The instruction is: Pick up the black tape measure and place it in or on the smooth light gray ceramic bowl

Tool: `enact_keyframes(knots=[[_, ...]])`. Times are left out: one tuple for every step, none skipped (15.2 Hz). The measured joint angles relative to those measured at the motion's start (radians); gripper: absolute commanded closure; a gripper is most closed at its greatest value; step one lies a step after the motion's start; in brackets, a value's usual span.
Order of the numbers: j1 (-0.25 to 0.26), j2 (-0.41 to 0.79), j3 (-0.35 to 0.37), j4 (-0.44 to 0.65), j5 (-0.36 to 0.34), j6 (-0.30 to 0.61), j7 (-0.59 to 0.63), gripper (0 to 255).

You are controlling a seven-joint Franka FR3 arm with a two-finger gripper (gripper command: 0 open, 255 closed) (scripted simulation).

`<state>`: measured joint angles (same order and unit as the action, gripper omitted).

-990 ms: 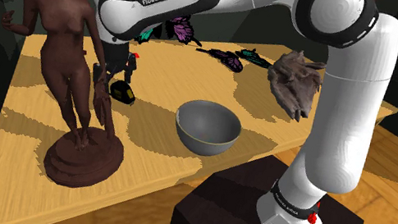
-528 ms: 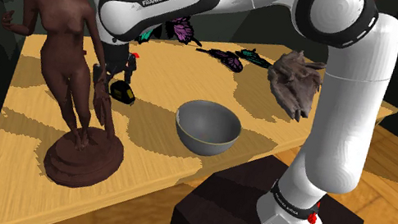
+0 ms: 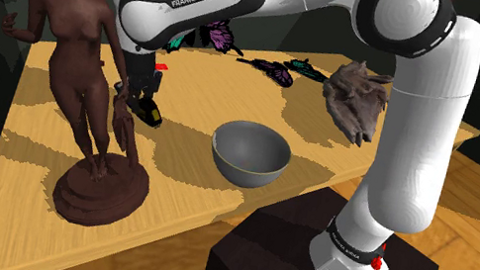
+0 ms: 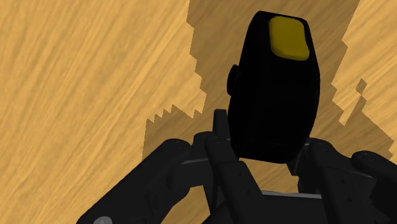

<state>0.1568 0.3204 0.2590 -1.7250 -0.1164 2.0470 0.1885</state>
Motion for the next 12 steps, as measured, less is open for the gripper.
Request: enact_keyframes(knots=[[0.0,0.0,0.0,0.0,0.0,0.0,0.0,255],[0.0,0.0,0.0,0.0,0.0,0.0,0.0,255],[0.0,-0.001,0.0,0.005,0.001,-0.007,-0.001,255],[0.0,-0.004,0.001,0.01,0.002,-0.013,-0.001,255],[-0.001,-0.008,0.001,0.016,0.003,-0.024,-0.003,255],[0.0,-0.011,0.002,0.027,0.004,-0.037,-0.003,255],[0.0,-0.015,0.002,0.034,0.006,-0.048,-0.005,255],[-0.001,-0.017,0.002,0.043,0.007,-0.059,-0.007,255],[-0.001,-0.021,0.003,0.05,0.008,-0.07,-0.007,255],[0.0,-0.024,0.004,0.06,0.009,-0.082,-0.007,255],[0.0,-0.028,0.004,0.068,0.011,-0.094,-0.007,255],[-0.001,-0.032,0.005,0.074,0.012,-0.105,-0.01,255]])
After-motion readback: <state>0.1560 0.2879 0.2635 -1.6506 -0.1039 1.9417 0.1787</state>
